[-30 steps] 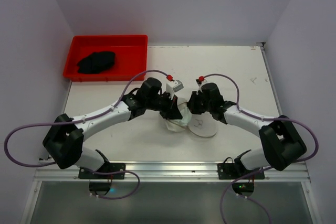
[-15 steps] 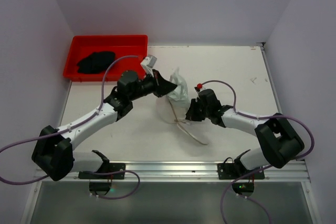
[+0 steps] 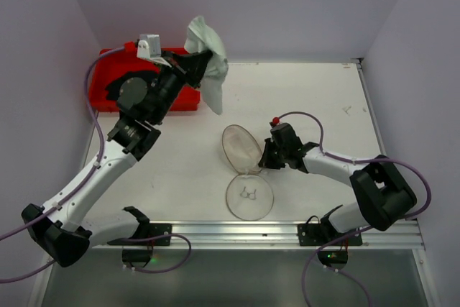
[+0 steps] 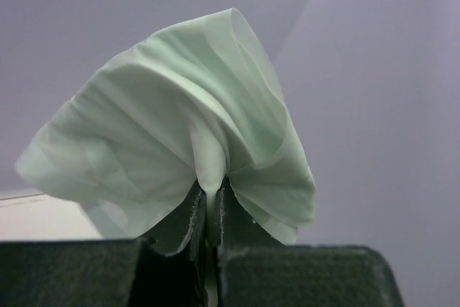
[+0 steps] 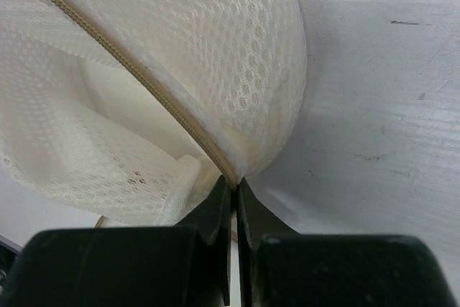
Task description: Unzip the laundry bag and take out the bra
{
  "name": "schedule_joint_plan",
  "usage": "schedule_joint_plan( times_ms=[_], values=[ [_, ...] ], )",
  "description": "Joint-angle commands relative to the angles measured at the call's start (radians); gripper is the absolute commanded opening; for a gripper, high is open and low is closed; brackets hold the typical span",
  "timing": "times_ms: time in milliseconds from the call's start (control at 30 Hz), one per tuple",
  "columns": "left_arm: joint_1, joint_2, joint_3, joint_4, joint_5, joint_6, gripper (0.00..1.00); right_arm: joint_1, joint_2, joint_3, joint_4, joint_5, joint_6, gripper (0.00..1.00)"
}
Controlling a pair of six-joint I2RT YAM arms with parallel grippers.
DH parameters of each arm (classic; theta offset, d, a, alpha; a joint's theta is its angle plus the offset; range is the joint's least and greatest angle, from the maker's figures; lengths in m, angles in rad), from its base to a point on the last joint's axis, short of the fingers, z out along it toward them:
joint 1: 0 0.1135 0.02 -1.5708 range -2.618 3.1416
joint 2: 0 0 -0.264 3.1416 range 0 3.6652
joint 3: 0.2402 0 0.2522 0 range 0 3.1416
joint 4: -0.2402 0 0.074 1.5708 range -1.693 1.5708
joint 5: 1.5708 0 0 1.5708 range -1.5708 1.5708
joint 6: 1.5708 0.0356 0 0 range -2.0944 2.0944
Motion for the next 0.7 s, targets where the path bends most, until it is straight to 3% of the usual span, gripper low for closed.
schedule_joint_plan(
  times_ms=[0, 33, 133, 333, 667],
  values=[
    [0.032, 0.103, 0.185, -0.282, -0.341, 0.229, 0.00, 0.001, -0.035, 0.046, -0.051, 0.023, -0.017, 0.00],
    [0.044, 0.140, 0.225, -0.396, -0.403, 0.283, 0.00, 0.001, -0.041, 0.049, -0.057, 0.020, -0.022, 0.00],
    [0.110, 0.272, 0.353, -0.506, -0.441, 0.365, 0.00, 0.001, -0.067, 0.060, -0.072, 0.015, -0.036, 0.00],
    [0.256, 0.496, 0.463, -0.523, -0.375, 0.527, 0.00, 0.001, -0.110, 0.074, -0.100, 0.009, -0.054, 0.00],
    [0.388, 0.965, 0.652, -0.496, -0.260, 0.682, 0.00, 0.001, -0.095, 0.089, -0.126, -0.034, -0.094, 0.00]
  ],
)
